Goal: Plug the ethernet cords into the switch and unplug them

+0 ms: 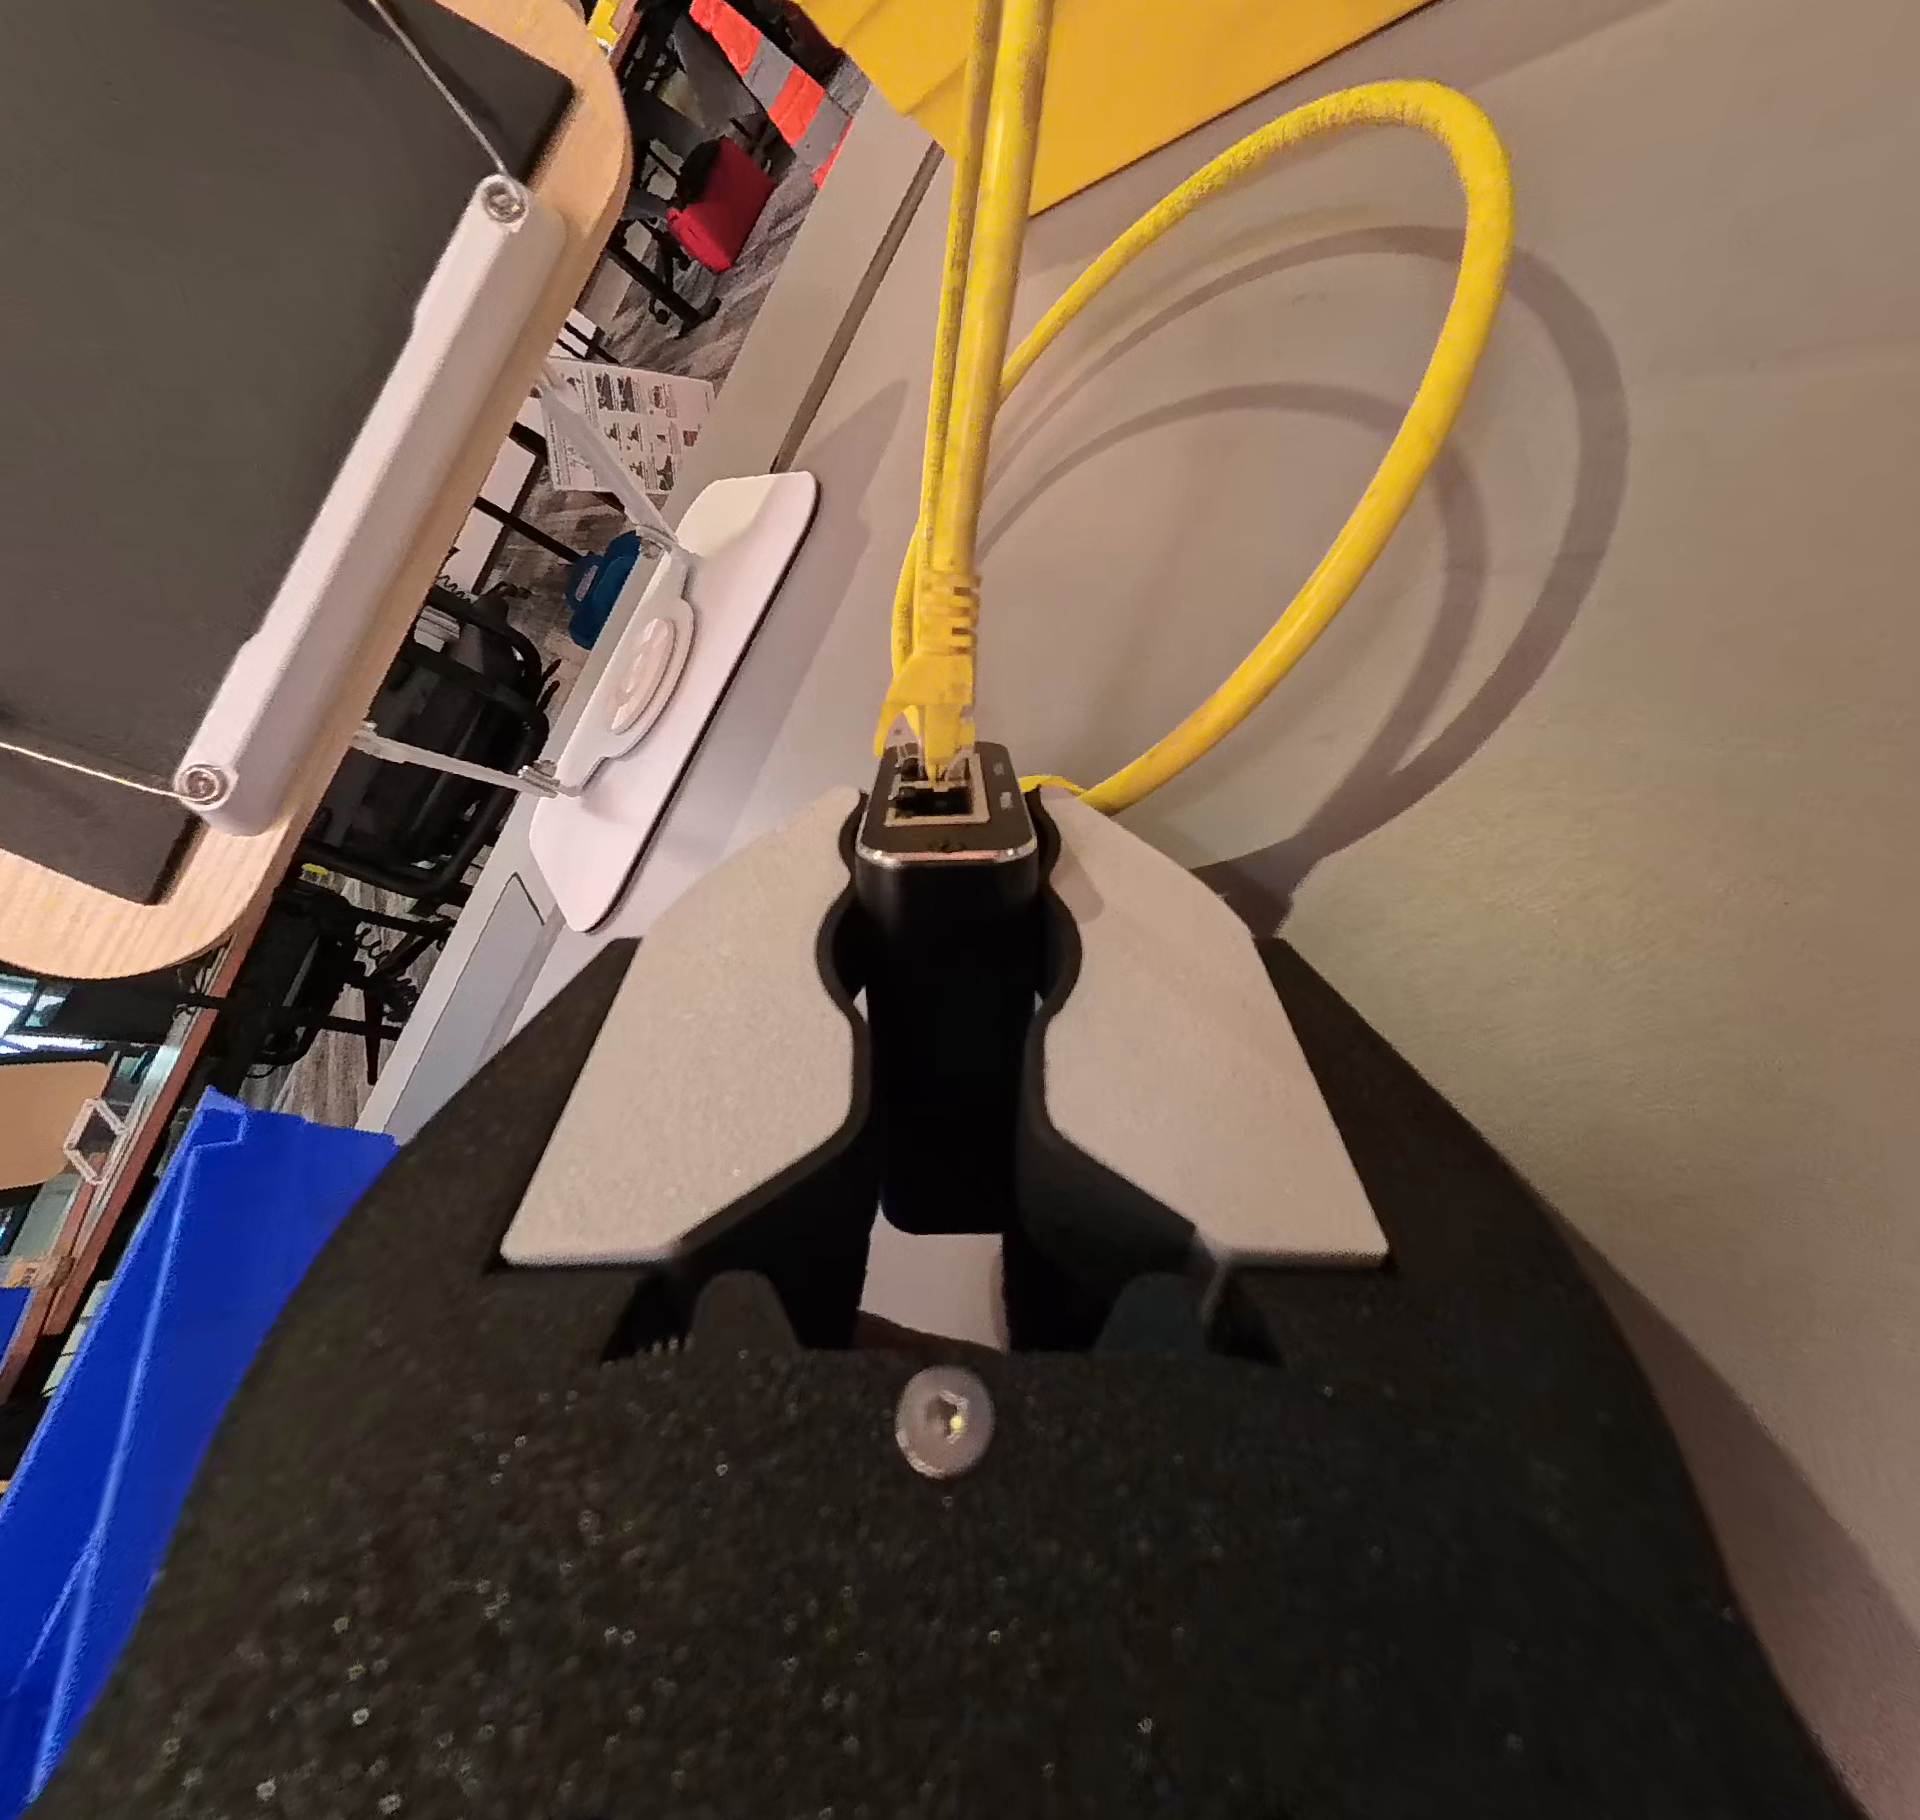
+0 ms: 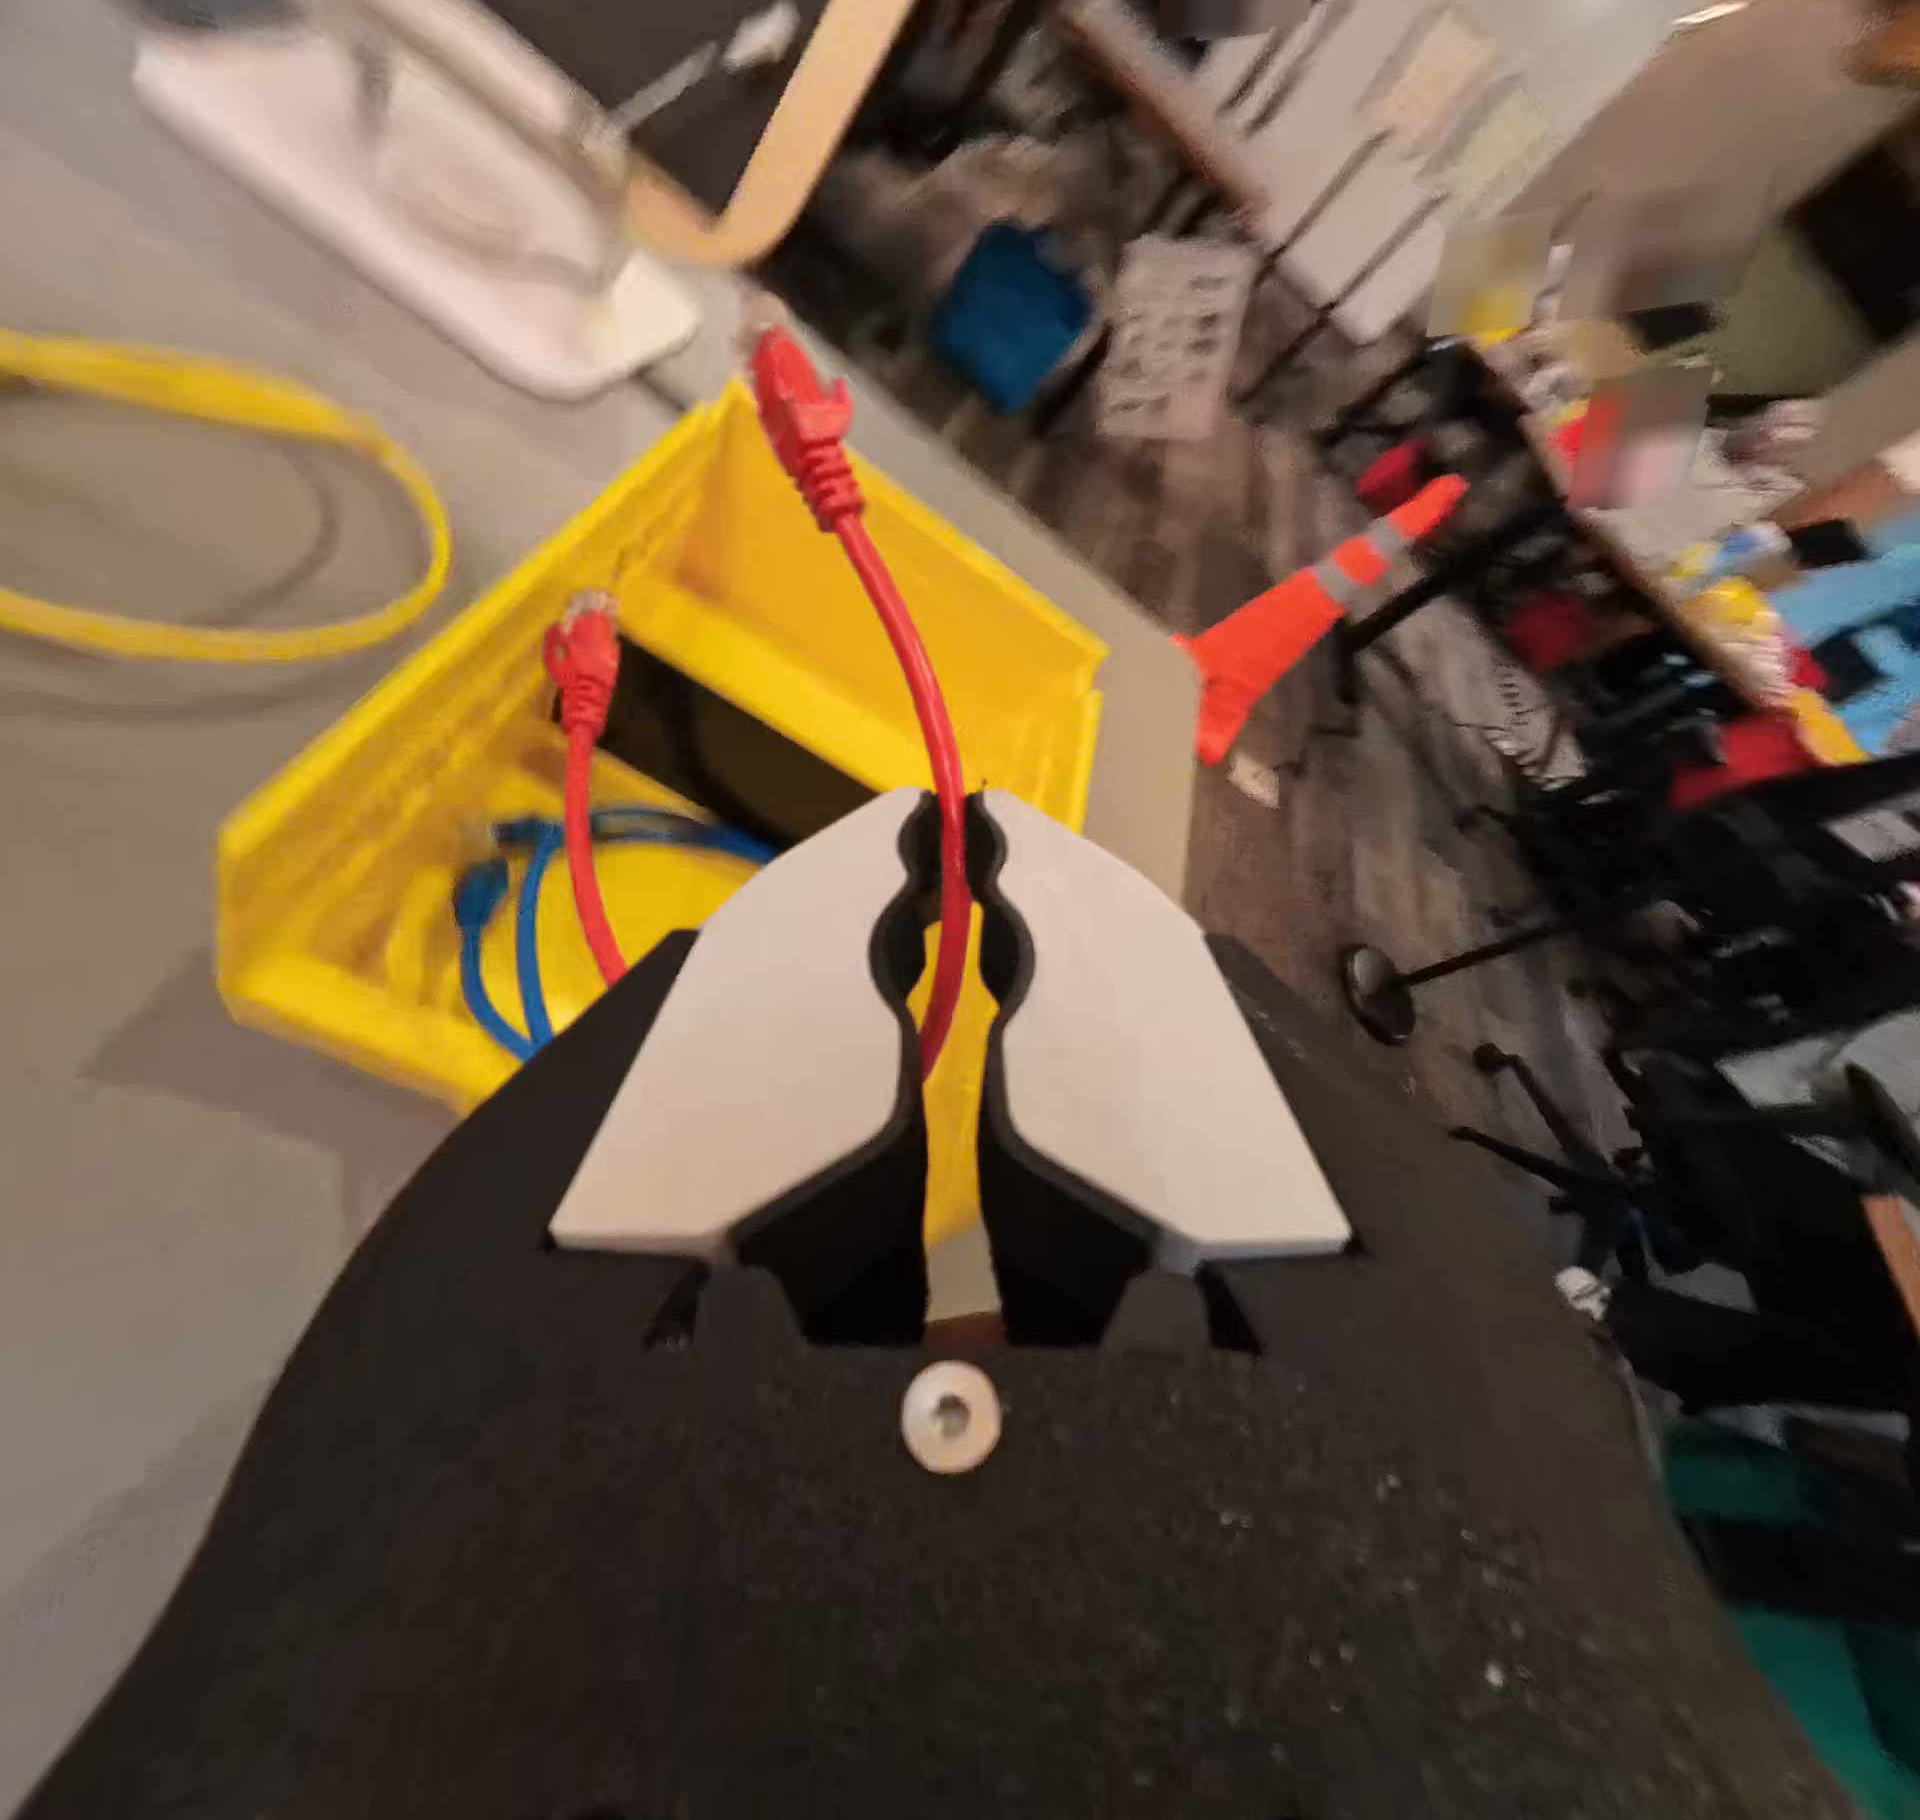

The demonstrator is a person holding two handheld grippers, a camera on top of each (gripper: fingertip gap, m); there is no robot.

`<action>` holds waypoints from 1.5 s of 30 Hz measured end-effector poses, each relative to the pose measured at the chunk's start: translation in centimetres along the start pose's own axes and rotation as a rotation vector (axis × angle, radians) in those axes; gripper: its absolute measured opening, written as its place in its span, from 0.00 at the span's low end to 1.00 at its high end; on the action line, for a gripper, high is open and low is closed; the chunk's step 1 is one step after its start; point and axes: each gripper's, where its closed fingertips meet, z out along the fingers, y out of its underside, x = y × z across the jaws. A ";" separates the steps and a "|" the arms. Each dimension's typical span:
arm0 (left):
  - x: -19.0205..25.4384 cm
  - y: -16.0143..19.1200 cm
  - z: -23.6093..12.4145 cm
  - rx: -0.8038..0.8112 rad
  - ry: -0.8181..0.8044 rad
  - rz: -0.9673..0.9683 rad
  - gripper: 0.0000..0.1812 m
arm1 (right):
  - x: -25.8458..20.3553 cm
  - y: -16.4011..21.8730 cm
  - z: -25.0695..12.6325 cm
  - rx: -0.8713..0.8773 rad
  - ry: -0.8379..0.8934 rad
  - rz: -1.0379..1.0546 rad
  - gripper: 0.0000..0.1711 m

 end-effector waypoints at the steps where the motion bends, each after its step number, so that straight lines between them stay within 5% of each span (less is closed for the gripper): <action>1: -0.1 0.0 0.0 0.002 -0.003 -0.001 0.14 | -0.2 1.5 1.7 -0.055 -0.026 -0.067 0.03; 11: -1.0 -1.7 -1.2 0.108 -0.076 0.054 0.15 | -4.3 13.0 11.1 -0.691 -0.343 -0.382 0.03; 14: -0.9 -2.6 -1.8 0.165 -0.083 0.068 0.15 | -2.9 13.8 12.1 -0.754 -0.251 -0.449 0.17; 19: -0.8 -3.2 -2.4 0.212 -0.069 0.058 0.15 | -2.5 4.5 8.0 -0.421 -0.101 -0.171 0.20; 21: -0.4 -3.4 -2.5 0.230 -0.033 0.044 0.15 | -9.0 -1.8 4.5 -0.105 -0.293 -0.129 0.20; 24: 0.8 -4.2 -3.0 0.281 0.026 0.057 0.15 | -19.3 -6.8 0.3 0.182 -0.459 -0.373 0.17; 29: 3.7 -6.3 -5.0 0.410 0.070 0.234 0.15 | -26.4 -7.7 1.7 0.280 -0.412 -0.893 0.17; 36: 4.4 -6.5 -5.3 0.392 0.064 0.269 0.14 | -29.0 -6.9 3.4 0.246 -0.552 -0.971 0.16; 45: 4.6 -6.5 -5.3 0.385 0.061 0.278 0.14 | -30.2 -7.1 4.1 0.275 -0.534 -0.987 0.09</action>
